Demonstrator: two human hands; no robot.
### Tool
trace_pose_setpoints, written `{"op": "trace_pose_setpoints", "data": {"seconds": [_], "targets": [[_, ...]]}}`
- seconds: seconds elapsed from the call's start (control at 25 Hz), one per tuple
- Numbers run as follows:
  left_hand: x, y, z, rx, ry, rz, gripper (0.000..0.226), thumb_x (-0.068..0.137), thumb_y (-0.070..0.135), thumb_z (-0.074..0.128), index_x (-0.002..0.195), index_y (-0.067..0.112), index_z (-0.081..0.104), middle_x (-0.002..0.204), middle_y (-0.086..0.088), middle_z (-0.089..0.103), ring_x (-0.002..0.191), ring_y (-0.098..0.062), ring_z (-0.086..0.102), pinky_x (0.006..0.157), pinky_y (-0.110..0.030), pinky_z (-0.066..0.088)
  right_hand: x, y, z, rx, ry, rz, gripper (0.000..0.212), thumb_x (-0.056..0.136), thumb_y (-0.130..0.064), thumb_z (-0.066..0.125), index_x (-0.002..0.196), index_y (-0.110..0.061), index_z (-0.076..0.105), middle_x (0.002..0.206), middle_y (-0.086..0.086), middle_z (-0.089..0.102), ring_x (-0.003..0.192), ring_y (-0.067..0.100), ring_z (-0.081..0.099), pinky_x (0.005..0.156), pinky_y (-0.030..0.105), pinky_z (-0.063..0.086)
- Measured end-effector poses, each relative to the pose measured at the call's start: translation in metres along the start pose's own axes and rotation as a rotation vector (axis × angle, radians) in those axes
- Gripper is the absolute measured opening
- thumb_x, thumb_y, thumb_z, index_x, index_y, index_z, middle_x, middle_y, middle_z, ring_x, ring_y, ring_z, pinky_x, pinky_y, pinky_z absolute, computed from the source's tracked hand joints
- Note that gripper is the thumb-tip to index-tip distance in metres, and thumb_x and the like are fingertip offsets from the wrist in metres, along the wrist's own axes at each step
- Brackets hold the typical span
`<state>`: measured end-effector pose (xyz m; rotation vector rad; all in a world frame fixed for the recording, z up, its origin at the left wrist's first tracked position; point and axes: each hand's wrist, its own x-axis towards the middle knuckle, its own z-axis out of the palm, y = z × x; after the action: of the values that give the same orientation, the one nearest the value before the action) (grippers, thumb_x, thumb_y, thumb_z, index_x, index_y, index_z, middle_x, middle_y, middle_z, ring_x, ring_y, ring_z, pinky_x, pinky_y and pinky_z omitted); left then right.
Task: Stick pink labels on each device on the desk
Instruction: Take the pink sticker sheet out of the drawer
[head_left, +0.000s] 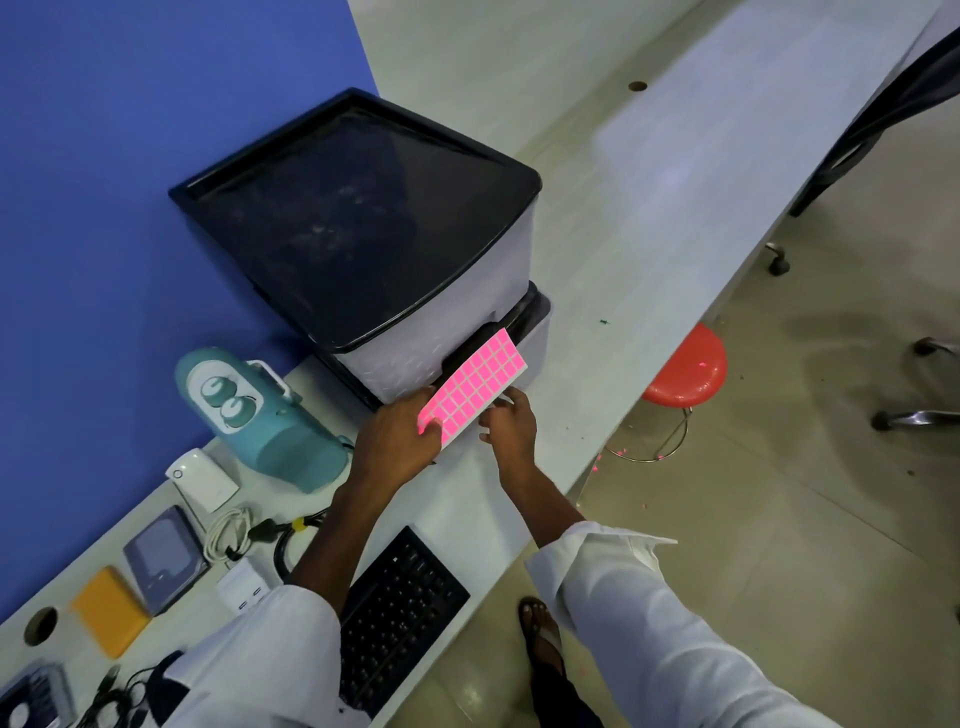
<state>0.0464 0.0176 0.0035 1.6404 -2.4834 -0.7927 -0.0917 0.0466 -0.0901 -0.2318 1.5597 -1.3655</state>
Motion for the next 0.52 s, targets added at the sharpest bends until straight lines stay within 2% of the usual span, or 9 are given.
{"op": "trace_pose_setpoints", "data": {"seconds": [0.12, 0.28, 0.4, 0.52], "targets": [[-0.002, -0.002, 0.001, -0.017, 0.013, -0.003, 0.034, 0.094, 0.017, 0.051, 0.127, 0.016, 0.056, 0.127, -0.007, 0.066, 0.113, -0.028, 0.064, 0.090, -0.036, 0.055, 0.001, 0.001, 0.010, -0.038, -0.052, -0.020, 0.033, 0.096, -0.029, 0.056, 0.126, -0.018, 0.052, 0.116, 0.004, 0.066, 0.097, 0.019, 0.066, 0.069, 0.026, 0.053], [-0.017, -0.003, -0.001, -0.127, 0.086, -0.032, 0.036, 0.093, 0.015, 0.054, 0.129, 0.016, 0.061, 0.123, -0.006, 0.069, 0.110, -0.026, 0.065, 0.088, -0.032, 0.051, -0.008, 0.009, 0.013, 0.000, 0.030, 0.017, 0.022, 0.094, -0.010, 0.049, 0.114, -0.015, 0.054, 0.097, 0.005, 0.066, 0.080, 0.019, 0.064, 0.066, 0.029, 0.052], [-0.044, -0.024, -0.001, -0.276, 0.140, -0.119, 0.024, 0.093, 0.017, 0.057, 0.113, 0.015, 0.069, 0.106, -0.004, 0.074, 0.094, -0.021, 0.069, 0.079, -0.028, 0.053, -0.035, 0.032, 0.020, 0.013, 0.075, 0.064, 0.019, 0.089, -0.005, 0.045, 0.100, -0.009, 0.060, 0.089, 0.009, 0.065, 0.071, 0.023, 0.061, 0.061, 0.031, 0.047], [-0.083, -0.067, -0.001, -0.403, 0.199, -0.243, 0.020, 0.090, 0.026, 0.061, 0.102, 0.013, 0.071, 0.095, -0.003, 0.075, 0.085, -0.019, 0.070, 0.074, -0.028, 0.053, -0.075, 0.061, 0.037, -0.011, -0.072, 0.083, 0.021, 0.085, -0.002, 0.045, 0.085, -0.004, 0.066, 0.079, 0.013, 0.065, 0.068, 0.026, 0.059, 0.057, 0.029, 0.042]]}}
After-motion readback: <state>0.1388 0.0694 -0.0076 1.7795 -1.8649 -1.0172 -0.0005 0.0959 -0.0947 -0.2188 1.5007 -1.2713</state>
